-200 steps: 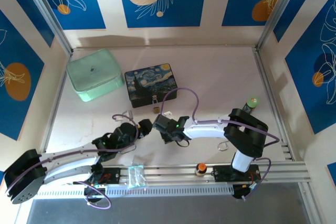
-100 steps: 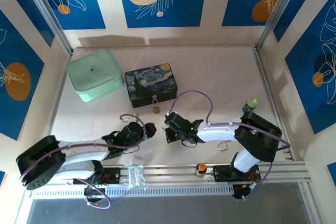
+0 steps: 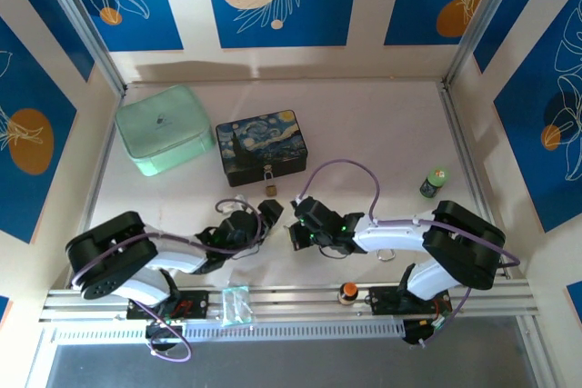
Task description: Unlock a padlock with a key
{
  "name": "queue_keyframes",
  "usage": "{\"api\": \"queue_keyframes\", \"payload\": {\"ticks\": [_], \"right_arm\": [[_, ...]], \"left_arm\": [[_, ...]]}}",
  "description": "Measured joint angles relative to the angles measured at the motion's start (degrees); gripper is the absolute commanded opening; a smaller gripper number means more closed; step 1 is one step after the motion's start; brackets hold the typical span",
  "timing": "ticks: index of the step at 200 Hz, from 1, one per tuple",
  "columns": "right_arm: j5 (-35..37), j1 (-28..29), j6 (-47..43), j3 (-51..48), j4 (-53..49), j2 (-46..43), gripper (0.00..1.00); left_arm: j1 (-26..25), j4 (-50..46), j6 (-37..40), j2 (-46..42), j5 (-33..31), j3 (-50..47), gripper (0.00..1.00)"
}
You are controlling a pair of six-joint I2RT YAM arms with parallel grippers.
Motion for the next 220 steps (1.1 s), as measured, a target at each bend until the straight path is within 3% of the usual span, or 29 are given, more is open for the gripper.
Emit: {"api": "queue_keyframes", "payload": {"ticks": [37,139,195,220], "right_arm": [[0.1,1.0,1.6,-0.4,0.9,-0.3,0.00],[3.3,0.7,3.0,2.6,-0.7,-6.3,0.00],[3.5,3.4,3.0,2.9,2.4,-6.2,0.00],[3.5,4.0,3.1,3.0,2.4,-5.4,0.00]], "left_arm": [[-2.0,8.7,-9.9,2.7,-4.8,-2.3,0.88],[-4.3,16.9,-22.2,6.5,-1.5,-2.4,0.96],[-4.7,31.3,-25.6,16.0,-1.5,-2.0,0.91],[-4.8,31.9,-26.1,16.0,-1.9,-2.6,0.79]]}}
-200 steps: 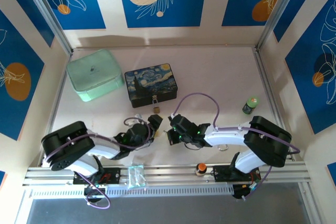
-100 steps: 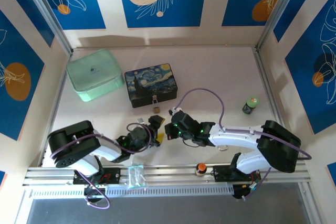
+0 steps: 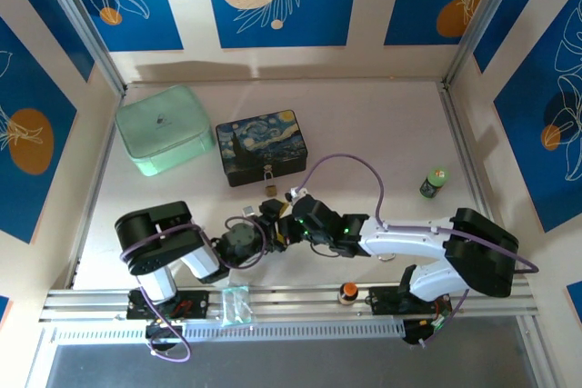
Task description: Unlock a padlock with a key
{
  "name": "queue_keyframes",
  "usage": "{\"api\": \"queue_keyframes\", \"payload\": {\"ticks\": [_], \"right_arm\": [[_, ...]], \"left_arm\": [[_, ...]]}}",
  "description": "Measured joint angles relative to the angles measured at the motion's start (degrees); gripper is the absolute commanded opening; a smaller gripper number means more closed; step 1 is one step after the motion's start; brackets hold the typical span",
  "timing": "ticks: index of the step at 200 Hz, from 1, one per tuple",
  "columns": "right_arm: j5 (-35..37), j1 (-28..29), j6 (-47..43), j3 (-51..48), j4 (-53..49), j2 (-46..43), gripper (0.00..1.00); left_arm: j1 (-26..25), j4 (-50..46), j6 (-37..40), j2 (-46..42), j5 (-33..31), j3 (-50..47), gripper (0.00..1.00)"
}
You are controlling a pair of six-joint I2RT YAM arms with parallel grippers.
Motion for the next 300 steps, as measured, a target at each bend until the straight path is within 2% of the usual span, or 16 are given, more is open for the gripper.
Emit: {"api": "queue_keyframes", "payload": {"ticks": [17,46,80,128,143,186,220,264,300], "right_arm": [[0.0,0.2,0.5,-0.1,0.0,0.2,0.00],[0.0,0.3,0.8,-0.5,-0.1,-0.2,0.00],[-0.1,0.7,0.8,-0.7,-1.9,-0.9,0.00],[-0.1,0.9,0.8,-1.8,-1.9,-2.3,0.00],[-0.1,0.8,0.8,-1.8,-1.8,-2.7,0.00],[-0.1,0.7,0.8,-2.1,-2.7,-3.5,0.00],[-0.3,0.2,0.7,-2.7,-3.1,-5.0,0.00],[-0.3,0.0,0.7,-3.7,-3.5,-6.0,0.00],[-0.3,0.0,0.8,-4.1,-3.5,-7.0,0.00]], "left_arm": [[0.0,0.1,-0.5,-0.5,-0.4,-0.9,0.71],[0.0,0.3,-0.2,-0.8,-0.6,-1.6,0.64],[0.0,1.3,-0.2,-0.5,-0.2,-1.5,0.46],[0.0,1.2,0.0,-0.6,-0.4,-1.7,0.37],[0.0,1.2,0.0,-0.6,-0.3,-1.7,0.29],[0.0,1.3,1.4,-0.6,-0.7,-1.7,0.18],[0.0,1.3,1.6,0.1,-0.7,-1.6,0.14],[0.0,1.6,3.1,0.3,-0.6,-1.1,0.04],[0.0,2.0,5.0,0.2,-0.2,-1.0,0.00]]}}
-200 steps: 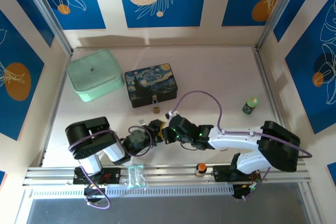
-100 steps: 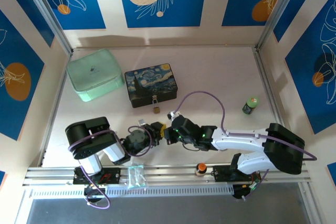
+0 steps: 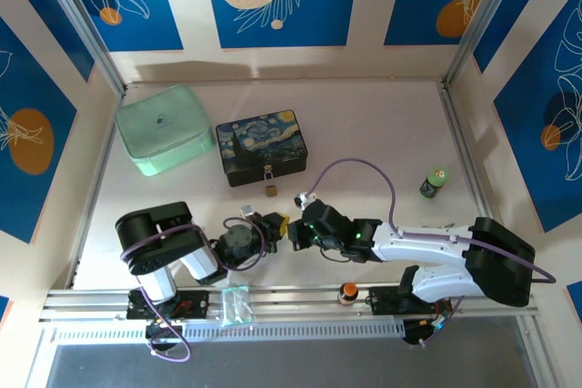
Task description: Unlock a padlock with a key
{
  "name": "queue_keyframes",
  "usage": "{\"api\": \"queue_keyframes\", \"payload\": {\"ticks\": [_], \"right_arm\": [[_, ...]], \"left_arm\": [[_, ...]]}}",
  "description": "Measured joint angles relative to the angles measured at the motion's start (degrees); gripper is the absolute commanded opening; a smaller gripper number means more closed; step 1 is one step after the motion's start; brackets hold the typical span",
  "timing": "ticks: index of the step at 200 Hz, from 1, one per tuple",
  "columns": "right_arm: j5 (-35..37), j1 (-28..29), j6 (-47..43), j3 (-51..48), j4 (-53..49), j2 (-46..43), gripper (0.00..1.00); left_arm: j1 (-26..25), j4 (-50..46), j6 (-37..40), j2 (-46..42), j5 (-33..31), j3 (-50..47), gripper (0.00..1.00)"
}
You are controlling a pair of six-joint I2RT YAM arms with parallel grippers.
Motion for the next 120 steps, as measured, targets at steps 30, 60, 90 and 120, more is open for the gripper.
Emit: {"api": "queue_keyframes", "payload": {"ticks": [30,60,90,120], "right_arm": [[-2.2,-1.4,0.2,-1.2,0.6,-2.1,0.47],[-12.1,-9.1,1.9,-6.4,4.0,-10.7,0.78],[-23.3,-15.5,3.0,-8.6,8.0,-19.9,0.78],[-30.9,-19.5,4.2,-10.2,15.2,-27.9,0.68]], "left_arm": [[0.2,-3.8,4.4,-3.9,0.3,0.4,0.00],[1.4,-16.0,14.2,-15.6,0.6,2.4,0.00],[2.3,-34.6,28.9,-30.8,0.4,8.5,0.00],[2.3,-43.5,44.2,-42.8,-0.2,12.9,0.00]]}}
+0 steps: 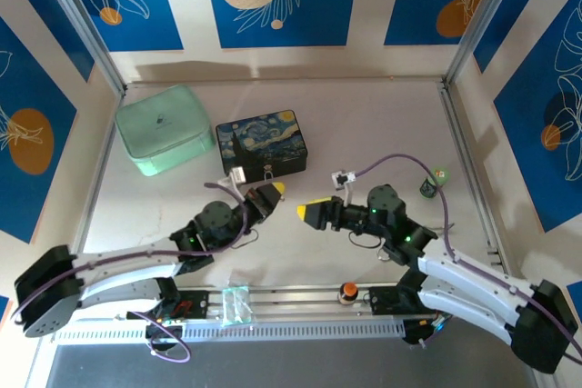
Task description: Unlock a padlock with a key
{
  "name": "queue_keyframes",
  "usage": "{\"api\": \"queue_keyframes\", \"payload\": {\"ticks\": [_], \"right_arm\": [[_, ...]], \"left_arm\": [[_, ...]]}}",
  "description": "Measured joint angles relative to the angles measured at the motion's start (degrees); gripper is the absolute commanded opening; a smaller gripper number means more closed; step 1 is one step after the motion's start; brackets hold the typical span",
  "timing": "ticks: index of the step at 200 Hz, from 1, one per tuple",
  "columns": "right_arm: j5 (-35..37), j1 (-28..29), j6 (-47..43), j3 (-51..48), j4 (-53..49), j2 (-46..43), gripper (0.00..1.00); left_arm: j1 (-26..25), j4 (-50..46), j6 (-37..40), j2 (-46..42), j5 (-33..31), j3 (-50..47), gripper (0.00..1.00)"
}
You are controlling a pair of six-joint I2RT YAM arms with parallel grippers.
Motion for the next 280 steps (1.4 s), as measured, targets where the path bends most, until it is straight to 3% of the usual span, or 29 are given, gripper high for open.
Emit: {"api": "queue_keyframes", "payload": {"ticks": [36,83,181,208,232,266,280], "right_arm": [[-4.8,-0.3,0.5,-0.2,6.4,-1.0,0.53],[-6.9,1.1,-0.3,1.1,11.7,3.6,0.40],[-7.0,1.6,-0.5,2.7,20.2,10.7,0.20],[-7.3,1.4,-0.1,2.9,22.6,12.4,0.19],[-7.5,1.2,0.4,2.9,23.8,12.8,0.00],[-7.5,1.0,0.4,2.9,23.9,12.8,0.00],[-7.5,1.0,0.3,2.9,23.5,12.7,0.00]], "left_arm": [[0.0,-0.6,11.9,-1.6,3.4,1.7,0.00],[0.0,2.0,17.7,0.9,8.4,2.4,0.00],[0.0,7.5,18.3,2.6,11.6,3.7,0.00],[0.4,8.7,18.0,3.6,11.6,3.7,0.00],[0.5,9.3,17.8,3.7,11.6,3.7,0.00],[0.6,9.3,17.7,3.7,11.5,3.8,0.00],[0.6,9.0,17.8,3.6,11.2,3.8,0.18]]}}
